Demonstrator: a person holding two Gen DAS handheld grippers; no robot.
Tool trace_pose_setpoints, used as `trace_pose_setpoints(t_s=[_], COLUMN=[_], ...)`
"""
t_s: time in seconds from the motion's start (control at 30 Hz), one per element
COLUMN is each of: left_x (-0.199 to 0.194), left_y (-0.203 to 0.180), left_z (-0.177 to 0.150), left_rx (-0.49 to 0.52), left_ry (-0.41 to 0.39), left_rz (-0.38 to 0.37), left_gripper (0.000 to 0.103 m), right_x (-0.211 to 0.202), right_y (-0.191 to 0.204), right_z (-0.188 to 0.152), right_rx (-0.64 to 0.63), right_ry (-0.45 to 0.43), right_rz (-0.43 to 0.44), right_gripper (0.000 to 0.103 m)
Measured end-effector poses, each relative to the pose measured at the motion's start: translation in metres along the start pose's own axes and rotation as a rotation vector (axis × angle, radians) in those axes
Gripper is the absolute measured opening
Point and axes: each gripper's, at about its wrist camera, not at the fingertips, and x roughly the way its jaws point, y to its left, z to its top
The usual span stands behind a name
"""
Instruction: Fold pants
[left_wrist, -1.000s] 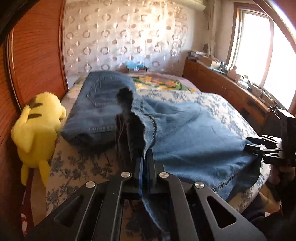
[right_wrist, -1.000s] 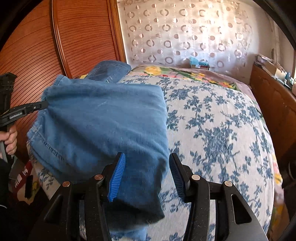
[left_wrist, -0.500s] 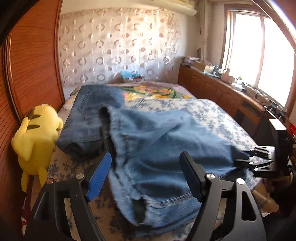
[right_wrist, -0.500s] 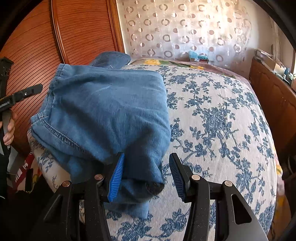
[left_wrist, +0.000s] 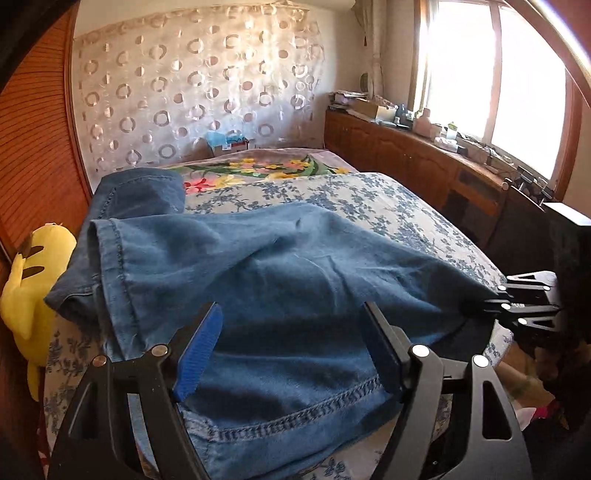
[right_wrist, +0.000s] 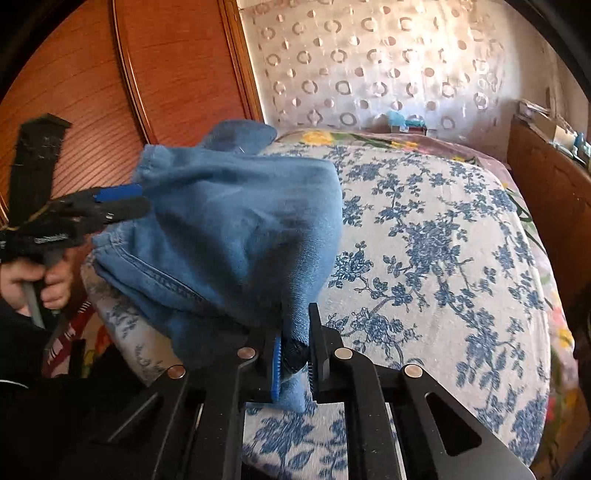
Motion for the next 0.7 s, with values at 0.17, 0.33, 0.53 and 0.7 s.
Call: trace_pose_setpoints(t_s=[0.17, 0.33, 0.53, 0.7], left_x=[0.001, 0.018, 0.036, 0.038], left_y=[-0.012, -0.019, -0.012, -0.014], left_z=[-0.001, -0.01, -0.03, -0.04], left_rx=[0.015, 0.04, 0.023, 0.038], left_ry=[0.006, 0.046, 0.124, 0.124], left_rz=[-0.013, 0.023, 0.061, 0.071], left_gripper=[0.077, 0.077, 0.077, 0.077], right_x=[-0.016, -0.022, -0.032, -0.019], right_y=[0.007, 0.005, 0.001, 0.004], right_z=[-0.013, -0.015, -0.009, 0.0], right_rx=[0.004, 0.032, 0.038, 0.048], right_ry=[0.014, 0.002, -0.039, -0.044], right_rz=[0.019, 0.002, -0.025, -0.06], right_gripper=[0.011, 0.017, 0.048, 0.049])
